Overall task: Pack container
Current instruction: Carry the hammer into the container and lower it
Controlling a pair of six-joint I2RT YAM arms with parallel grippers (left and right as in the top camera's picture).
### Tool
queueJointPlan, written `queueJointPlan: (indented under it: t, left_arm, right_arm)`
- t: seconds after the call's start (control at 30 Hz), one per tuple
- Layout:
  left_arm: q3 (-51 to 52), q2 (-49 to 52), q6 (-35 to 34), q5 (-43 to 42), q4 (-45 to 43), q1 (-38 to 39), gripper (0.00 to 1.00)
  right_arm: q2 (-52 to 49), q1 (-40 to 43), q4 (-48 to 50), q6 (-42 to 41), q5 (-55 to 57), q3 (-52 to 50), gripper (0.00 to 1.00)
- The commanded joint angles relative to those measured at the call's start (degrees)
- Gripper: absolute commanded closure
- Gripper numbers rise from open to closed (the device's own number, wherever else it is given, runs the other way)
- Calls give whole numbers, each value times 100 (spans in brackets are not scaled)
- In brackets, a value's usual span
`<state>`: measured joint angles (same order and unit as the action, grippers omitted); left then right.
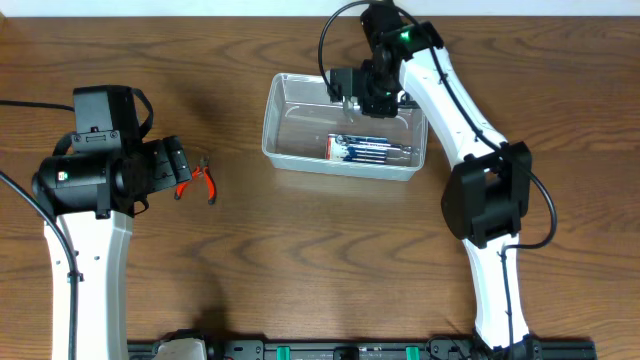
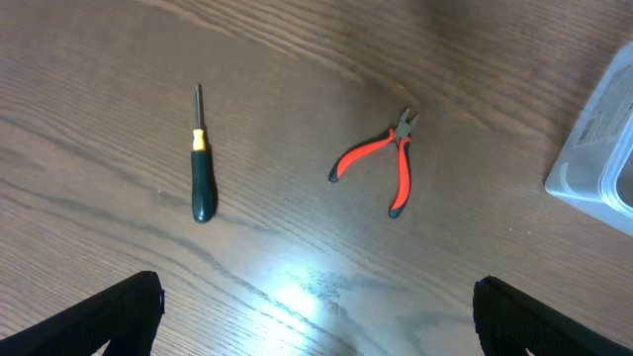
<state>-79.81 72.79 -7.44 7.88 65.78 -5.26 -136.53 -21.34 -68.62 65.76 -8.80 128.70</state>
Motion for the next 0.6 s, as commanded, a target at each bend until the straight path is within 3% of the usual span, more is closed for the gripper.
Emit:
queueJointPlan:
  t: [0.0, 0.57]
  left_arm:
    - [-68, 2, 33, 7, 13, -35, 2]
    - [-68, 2, 33, 7, 11, -35, 2]
  right_arm:
    - [-181, 15, 35, 50, -118, 33, 98]
    - [-280, -2, 332, -245, -365, 13, 99]
